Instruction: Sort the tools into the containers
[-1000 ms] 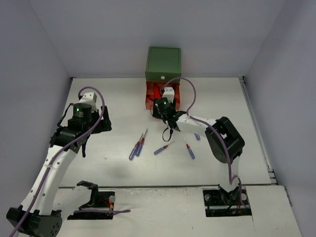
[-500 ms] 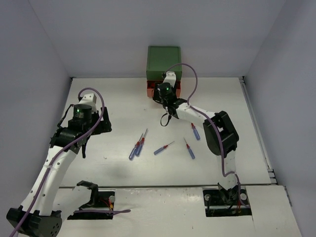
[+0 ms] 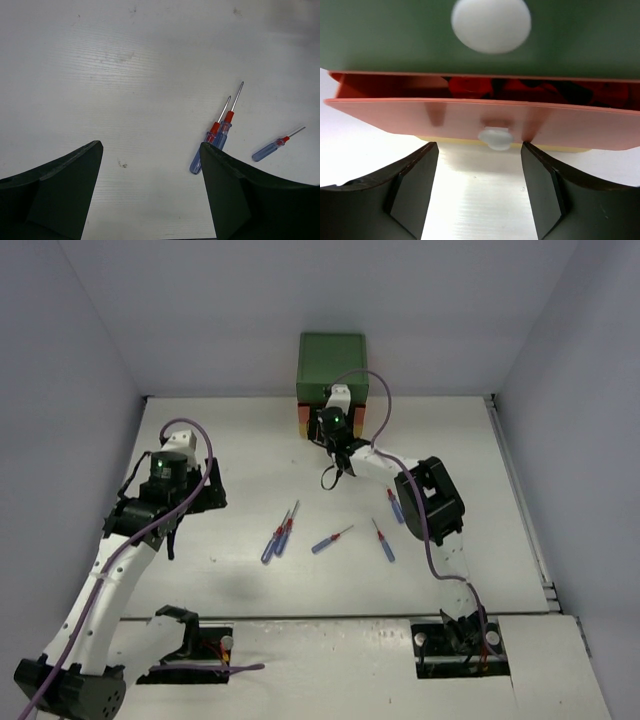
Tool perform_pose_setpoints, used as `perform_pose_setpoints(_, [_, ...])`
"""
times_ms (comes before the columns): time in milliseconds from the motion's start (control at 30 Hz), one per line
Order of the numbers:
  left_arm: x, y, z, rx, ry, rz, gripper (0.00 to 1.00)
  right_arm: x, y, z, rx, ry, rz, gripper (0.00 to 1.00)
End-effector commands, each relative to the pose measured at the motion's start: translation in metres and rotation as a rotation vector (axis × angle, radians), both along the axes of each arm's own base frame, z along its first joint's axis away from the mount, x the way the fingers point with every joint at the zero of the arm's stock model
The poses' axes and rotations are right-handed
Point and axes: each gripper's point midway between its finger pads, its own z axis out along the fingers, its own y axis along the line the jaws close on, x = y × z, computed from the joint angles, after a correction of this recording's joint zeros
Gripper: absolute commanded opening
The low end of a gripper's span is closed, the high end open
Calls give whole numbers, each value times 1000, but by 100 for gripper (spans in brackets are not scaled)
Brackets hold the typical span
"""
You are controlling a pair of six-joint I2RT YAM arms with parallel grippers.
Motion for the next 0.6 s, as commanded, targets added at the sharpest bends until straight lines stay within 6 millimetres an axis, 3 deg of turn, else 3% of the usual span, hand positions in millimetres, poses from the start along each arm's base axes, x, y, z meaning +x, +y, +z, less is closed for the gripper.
perform_pose_setpoints(0, [5, -3, 4, -17, -19, 4, 75, 24, 1, 71, 98, -219, -47, 66])
perform_pose_setpoints(200, [5, -1, -2, -9, -8, 8, 75, 35, -9, 87, 86, -281, -98, 68])
perform_pose_setpoints(367, [6, -1, -5, 1, 1, 7, 75, 43, -14, 84, 80, -288, -134, 70])
perform_pose_setpoints(567, [6, 1, -5, 14, 2, 4, 75, 39, -15, 80, 87, -277, -130, 72])
